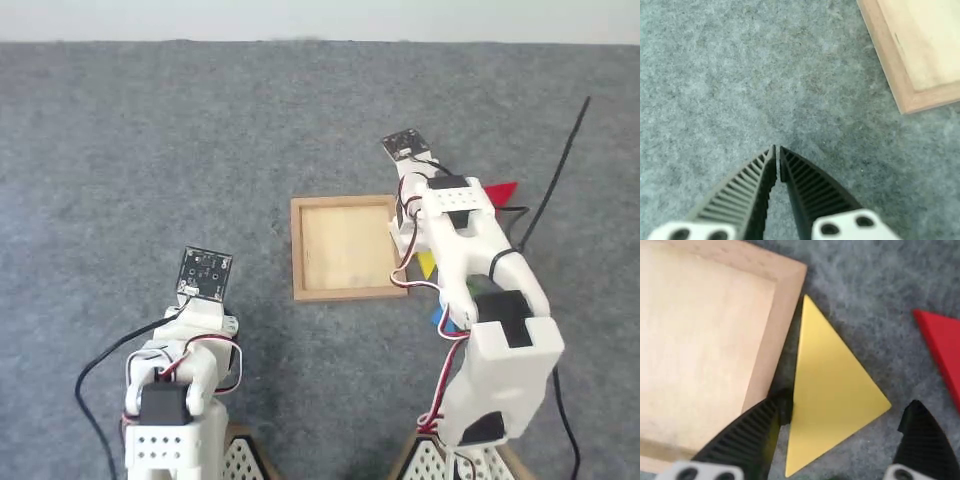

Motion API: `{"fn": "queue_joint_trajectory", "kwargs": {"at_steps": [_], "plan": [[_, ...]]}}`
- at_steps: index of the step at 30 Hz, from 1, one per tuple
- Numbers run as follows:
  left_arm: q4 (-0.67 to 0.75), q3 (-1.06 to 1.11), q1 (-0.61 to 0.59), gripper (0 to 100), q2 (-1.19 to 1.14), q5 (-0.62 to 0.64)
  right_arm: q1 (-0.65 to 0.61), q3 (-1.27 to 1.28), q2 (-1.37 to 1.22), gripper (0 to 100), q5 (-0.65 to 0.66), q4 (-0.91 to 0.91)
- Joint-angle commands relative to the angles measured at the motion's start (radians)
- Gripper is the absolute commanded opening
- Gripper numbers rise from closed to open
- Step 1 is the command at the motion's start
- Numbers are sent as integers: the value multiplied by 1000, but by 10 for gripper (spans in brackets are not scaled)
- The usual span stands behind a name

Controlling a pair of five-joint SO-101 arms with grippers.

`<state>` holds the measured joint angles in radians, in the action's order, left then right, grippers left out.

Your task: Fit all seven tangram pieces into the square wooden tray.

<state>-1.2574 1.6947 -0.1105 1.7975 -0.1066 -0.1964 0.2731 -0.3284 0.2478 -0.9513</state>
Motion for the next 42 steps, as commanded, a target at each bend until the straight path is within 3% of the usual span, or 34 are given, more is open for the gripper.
{"fn": "queue_joint_trajectory", "kwargs": {"at_steps": [1, 7, 9, 16, 26, 37, 42], "plan": [[-5, -12, -3, 13, 20, 9, -5, -34, 4, 348, 2, 21], [-5, -12, -3, 13, 20, 9, -7, -34, 4, 168, 0, 21], [-5, -12, -3, 13, 20, 9, -7, -34, 4, 151, 0, 21], [-5, -12, -3, 13, 20, 9, -5, -34, 19, 149, -6, 7], [-5, -12, -3, 13, 20, 9, 18, 6, 295, 151, -57, -107], [-5, -12, -3, 13, 20, 9, 4, -9, 312, 153, 118, -174], [-5, -12, -3, 13, 20, 9, -47, -55, 217, 305, 216, -163]]}}
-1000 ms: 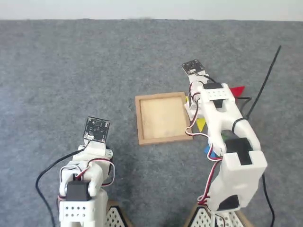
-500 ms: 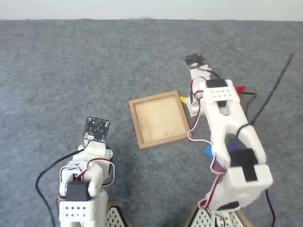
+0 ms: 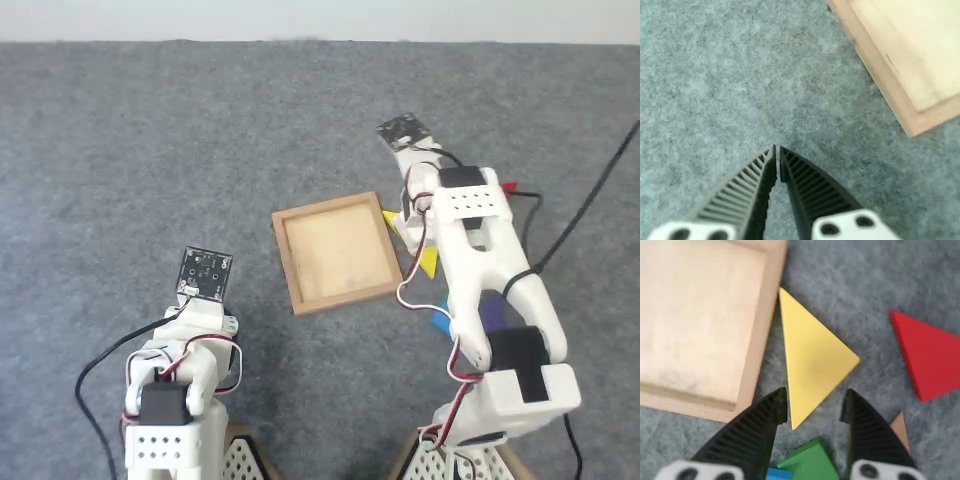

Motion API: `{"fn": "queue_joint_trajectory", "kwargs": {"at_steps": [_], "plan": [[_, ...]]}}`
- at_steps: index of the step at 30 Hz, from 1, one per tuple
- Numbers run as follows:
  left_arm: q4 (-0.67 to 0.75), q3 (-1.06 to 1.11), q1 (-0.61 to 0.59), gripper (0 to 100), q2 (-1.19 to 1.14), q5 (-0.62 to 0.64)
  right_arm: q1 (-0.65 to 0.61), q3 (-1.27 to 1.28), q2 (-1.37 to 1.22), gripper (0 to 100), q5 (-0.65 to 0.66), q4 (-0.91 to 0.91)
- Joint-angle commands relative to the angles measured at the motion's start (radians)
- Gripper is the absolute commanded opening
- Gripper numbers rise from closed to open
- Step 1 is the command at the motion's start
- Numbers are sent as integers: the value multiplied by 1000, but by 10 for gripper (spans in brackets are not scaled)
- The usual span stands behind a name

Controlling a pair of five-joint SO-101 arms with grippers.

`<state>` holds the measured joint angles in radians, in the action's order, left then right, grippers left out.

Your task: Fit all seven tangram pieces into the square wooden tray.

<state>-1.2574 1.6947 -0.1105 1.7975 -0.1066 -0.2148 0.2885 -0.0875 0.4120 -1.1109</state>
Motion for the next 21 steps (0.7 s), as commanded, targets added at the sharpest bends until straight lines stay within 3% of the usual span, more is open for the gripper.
{"fn": "queue_joint_trajectory", "kwargs": {"at_steps": [1, 5, 21], "plan": [[-5, -12, -3, 13, 20, 9, -31, -81, -56, 343, 60, -10], [-5, -12, -3, 13, 20, 9, -31, -133, -179, 414, 120, -12], [-5, -12, -3, 13, 20, 9, 1, -270, -390, 374, 133, -13]]}}
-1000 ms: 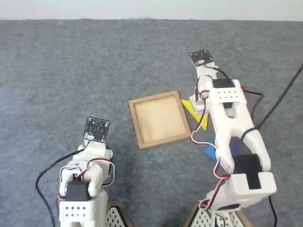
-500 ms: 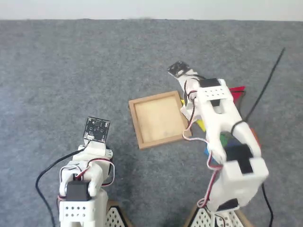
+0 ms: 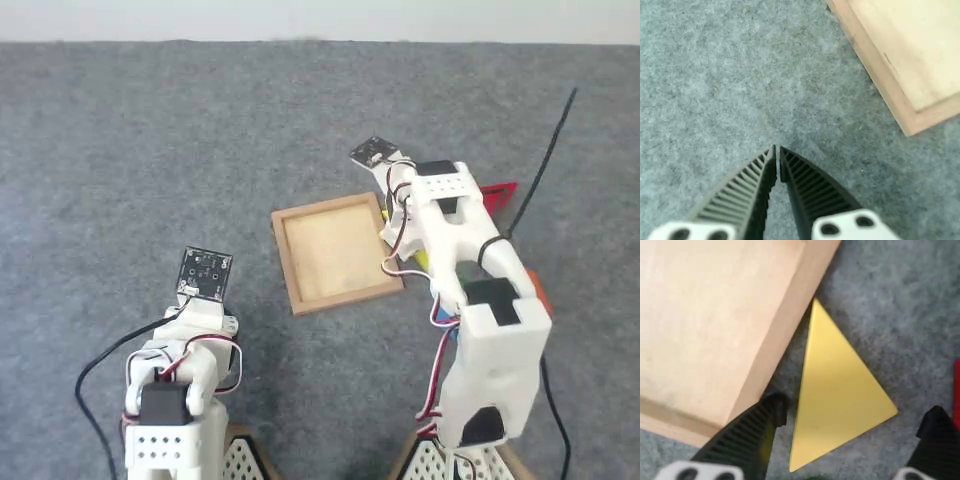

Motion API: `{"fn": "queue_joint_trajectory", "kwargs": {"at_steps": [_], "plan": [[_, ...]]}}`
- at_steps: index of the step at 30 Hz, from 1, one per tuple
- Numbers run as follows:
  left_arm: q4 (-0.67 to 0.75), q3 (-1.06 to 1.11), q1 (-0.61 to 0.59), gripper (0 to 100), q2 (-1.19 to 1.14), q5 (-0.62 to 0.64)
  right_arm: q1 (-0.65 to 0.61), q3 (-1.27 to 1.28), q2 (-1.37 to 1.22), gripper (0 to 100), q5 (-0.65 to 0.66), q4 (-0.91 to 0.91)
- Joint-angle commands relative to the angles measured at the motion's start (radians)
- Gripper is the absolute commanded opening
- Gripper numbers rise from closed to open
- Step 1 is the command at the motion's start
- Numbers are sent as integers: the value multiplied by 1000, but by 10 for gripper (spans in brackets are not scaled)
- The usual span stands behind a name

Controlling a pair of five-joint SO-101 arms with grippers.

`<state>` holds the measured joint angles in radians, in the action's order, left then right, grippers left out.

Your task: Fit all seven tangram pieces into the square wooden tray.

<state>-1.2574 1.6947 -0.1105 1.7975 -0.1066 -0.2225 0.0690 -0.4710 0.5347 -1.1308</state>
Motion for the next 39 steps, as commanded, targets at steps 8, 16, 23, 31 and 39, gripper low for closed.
{"fn": "queue_joint_trajectory", "kwargs": {"at_steps": [8, 16, 23, 31, 39], "plan": [[-5, -12, -3, 13, 20, 9, 13, -46, -8, 125, 5, 5], [-5, -12, -3, 13, 20, 9, 22, -51, 12, 119, -51, 4], [-5, -12, -3, 13, 20, 9, 54, -48, 234, 121, -61, -90], [-5, -12, -3, 13, 20, 9, -33, -37, 387, 121, -126, -139], [-5, -12, -3, 13, 20, 9, -8, -28, 344, 257, -143, -53]]}}
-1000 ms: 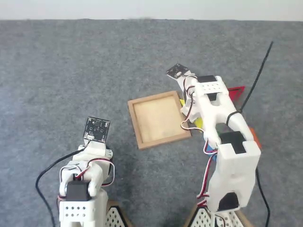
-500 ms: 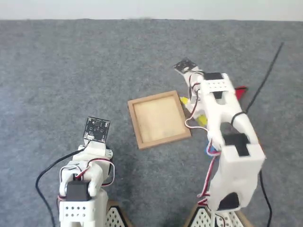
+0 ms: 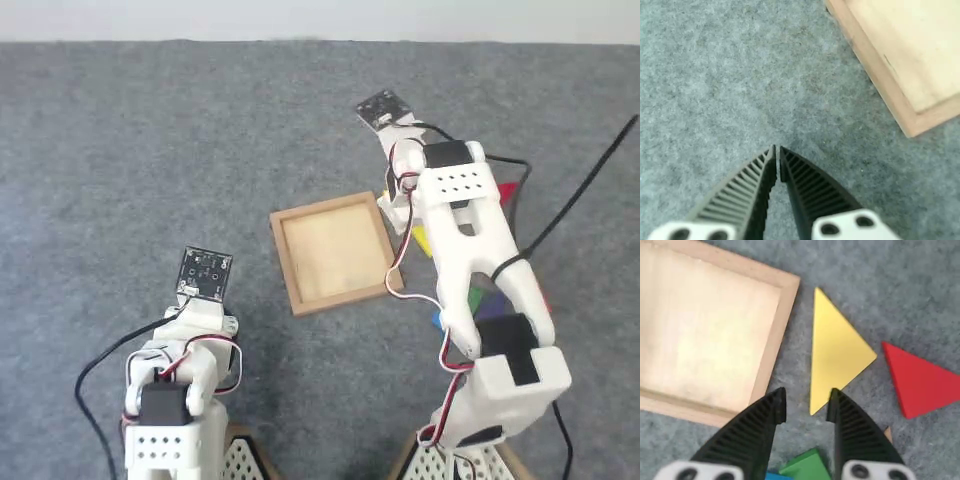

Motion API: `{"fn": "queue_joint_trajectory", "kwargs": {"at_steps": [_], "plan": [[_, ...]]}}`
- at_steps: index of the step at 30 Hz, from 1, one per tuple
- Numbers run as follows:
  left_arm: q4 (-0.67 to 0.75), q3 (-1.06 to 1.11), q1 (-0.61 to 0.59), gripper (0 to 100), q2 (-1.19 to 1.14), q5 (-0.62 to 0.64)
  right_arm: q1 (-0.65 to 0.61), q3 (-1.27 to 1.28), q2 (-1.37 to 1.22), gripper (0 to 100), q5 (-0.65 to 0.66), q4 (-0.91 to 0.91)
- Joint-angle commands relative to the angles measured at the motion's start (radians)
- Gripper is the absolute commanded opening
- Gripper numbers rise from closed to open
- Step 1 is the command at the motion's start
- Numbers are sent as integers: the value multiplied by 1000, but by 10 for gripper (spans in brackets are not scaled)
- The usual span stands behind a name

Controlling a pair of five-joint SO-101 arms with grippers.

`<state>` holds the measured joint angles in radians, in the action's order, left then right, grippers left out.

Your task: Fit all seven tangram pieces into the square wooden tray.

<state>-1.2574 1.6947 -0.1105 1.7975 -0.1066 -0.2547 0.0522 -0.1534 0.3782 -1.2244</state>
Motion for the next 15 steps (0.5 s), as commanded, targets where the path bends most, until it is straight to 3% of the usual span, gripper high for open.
{"fn": "queue_joint_trajectory", "kwargs": {"at_steps": [1, 4, 15], "plan": [[-5, -12, -3, 13, 20, 9, 24, -15, -2, 299, 29, 42], [-5, -12, -3, 13, 20, 9, 22, -21, -96, 366, 83, 67], [-5, -12, -3, 13, 20, 9, 31, -92, -337, 365, 32, 186]]}}
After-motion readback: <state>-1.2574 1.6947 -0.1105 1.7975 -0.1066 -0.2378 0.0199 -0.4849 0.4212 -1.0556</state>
